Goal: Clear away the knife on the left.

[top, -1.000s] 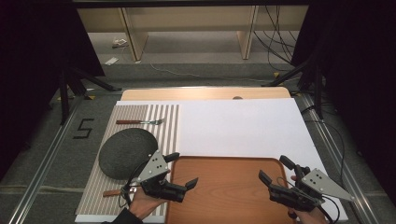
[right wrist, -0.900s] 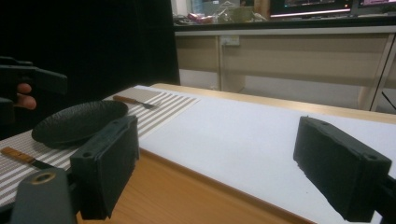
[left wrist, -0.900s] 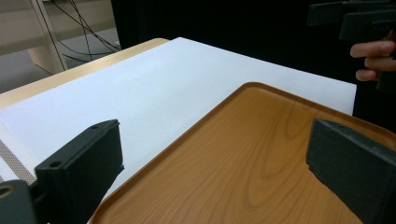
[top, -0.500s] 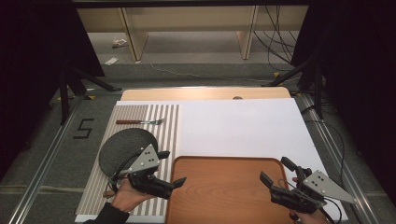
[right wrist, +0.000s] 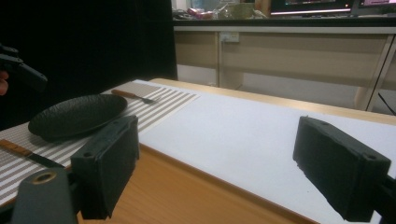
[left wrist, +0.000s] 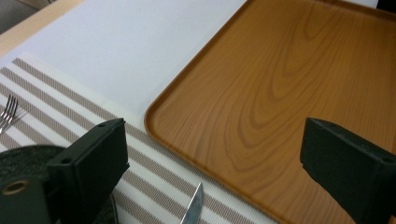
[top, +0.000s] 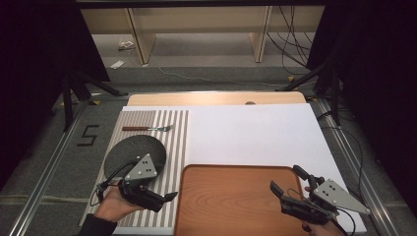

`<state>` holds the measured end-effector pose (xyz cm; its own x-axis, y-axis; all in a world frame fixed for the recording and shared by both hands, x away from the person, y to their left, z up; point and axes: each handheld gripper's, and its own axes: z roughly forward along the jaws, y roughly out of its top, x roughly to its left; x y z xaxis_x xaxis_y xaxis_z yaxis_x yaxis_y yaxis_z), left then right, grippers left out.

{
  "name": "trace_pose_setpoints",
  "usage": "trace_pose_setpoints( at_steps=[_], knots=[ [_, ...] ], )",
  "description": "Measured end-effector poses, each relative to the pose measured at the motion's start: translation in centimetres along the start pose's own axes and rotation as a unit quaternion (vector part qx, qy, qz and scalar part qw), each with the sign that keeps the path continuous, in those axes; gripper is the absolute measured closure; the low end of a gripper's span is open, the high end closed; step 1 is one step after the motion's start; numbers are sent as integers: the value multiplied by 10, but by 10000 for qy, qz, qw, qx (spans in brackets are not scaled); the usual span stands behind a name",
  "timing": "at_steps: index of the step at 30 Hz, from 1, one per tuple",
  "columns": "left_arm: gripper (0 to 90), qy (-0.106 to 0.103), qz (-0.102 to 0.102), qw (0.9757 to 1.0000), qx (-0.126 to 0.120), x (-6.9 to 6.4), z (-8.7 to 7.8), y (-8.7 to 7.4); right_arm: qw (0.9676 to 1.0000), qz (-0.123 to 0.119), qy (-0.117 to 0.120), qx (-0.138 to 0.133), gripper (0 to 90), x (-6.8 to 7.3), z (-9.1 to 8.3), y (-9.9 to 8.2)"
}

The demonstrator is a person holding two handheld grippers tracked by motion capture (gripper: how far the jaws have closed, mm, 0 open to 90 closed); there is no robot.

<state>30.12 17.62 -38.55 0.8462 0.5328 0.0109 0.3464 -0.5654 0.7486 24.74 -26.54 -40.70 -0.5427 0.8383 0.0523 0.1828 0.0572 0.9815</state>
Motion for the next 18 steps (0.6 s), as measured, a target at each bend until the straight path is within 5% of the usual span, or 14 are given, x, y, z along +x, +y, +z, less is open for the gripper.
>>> trace_pose_setpoints(
  at_steps=[9, 18],
  knots=[
    [99, -84, 172, 9961, 866, 8, 2, -11, 10000, 6, 33, -6, 156, -1, 1, -1],
    [121, -170, 98, 9907, 1349, 19, -8, -20, 10000, -41, 22, 14, 156, 0, 1, 0]
  ],
)
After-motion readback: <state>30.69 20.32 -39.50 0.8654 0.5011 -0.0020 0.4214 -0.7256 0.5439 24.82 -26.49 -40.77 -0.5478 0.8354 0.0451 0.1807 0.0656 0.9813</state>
